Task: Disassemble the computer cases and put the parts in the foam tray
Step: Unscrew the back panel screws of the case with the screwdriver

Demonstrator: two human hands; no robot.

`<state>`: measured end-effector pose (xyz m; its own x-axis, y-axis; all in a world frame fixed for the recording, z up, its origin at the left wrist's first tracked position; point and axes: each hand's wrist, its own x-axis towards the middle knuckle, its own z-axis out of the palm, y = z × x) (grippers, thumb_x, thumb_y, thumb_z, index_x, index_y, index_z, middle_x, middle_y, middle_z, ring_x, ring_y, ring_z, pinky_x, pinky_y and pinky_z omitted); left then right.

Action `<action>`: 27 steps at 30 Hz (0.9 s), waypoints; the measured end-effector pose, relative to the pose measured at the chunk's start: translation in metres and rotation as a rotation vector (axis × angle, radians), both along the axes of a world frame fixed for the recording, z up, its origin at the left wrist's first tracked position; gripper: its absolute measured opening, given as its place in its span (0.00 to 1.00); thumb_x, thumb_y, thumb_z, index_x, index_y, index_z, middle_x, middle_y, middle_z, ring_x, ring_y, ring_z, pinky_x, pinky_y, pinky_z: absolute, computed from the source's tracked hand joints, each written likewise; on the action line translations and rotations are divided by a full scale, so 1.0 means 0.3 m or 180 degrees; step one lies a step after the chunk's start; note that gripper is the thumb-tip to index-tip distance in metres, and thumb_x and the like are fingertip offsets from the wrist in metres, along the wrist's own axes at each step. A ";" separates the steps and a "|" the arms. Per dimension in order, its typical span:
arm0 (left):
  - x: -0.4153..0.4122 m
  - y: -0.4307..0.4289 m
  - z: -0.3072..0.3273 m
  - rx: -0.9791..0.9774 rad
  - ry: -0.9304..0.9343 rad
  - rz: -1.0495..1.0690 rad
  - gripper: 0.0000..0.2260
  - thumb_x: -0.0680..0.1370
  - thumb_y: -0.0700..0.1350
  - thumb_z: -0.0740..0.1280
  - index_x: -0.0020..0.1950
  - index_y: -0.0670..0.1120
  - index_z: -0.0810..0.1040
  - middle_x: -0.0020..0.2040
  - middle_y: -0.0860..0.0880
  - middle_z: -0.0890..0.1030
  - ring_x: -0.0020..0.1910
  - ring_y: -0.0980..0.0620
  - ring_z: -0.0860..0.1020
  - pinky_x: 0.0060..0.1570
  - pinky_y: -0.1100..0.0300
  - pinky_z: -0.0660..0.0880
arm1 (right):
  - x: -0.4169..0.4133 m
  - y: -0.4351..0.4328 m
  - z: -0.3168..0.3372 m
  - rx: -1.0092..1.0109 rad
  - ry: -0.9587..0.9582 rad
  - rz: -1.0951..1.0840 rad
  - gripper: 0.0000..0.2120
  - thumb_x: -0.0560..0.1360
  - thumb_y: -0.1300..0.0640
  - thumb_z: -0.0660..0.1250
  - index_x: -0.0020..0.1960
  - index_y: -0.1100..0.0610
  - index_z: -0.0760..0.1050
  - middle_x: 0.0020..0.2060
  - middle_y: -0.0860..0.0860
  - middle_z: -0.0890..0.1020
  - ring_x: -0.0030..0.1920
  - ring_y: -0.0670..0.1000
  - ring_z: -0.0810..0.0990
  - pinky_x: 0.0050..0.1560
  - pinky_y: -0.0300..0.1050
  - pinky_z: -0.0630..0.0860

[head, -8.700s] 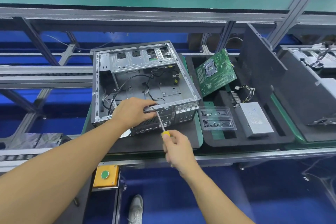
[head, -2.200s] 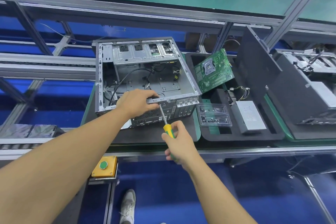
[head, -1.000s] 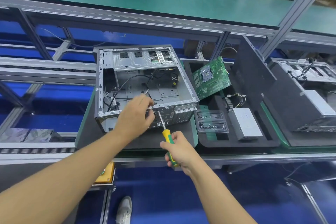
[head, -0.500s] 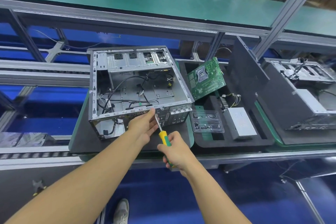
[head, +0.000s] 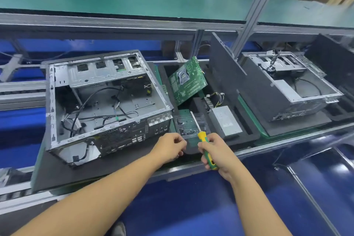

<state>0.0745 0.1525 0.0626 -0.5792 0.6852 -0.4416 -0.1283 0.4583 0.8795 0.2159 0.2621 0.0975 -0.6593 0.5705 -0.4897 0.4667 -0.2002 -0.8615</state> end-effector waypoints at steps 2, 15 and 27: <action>-0.008 0.101 -0.001 -0.0222 0.0926 -0.0427 0.06 0.78 0.43 0.68 0.42 0.45 0.82 0.38 0.46 0.84 0.37 0.49 0.83 0.40 0.55 0.81 | 0.022 0.050 0.001 0.0018 0.0066 -0.0405 0.11 0.72 0.55 0.67 0.49 0.55 0.66 0.35 0.53 0.77 0.25 0.51 0.72 0.25 0.42 0.68; -0.115 0.464 -0.129 -0.1204 0.2757 -0.1598 0.14 0.74 0.27 0.59 0.43 0.47 0.70 0.43 0.44 0.72 0.39 0.47 0.69 0.40 0.55 0.68 | 0.128 0.122 -0.047 -0.0226 0.0054 -0.1090 0.12 0.73 0.53 0.66 0.50 0.56 0.65 0.38 0.54 0.78 0.28 0.52 0.74 0.26 0.44 0.71; -0.278 0.183 0.257 0.0630 0.2809 -0.0997 0.12 0.80 0.41 0.63 0.60 0.51 0.81 0.48 0.59 0.83 0.43 0.72 0.76 0.45 0.80 0.68 | -0.020 -0.013 -0.003 -0.0868 0.1151 -0.0784 0.05 0.82 0.61 0.55 0.56 0.57 0.68 0.35 0.54 0.77 0.27 0.52 0.72 0.25 0.43 0.69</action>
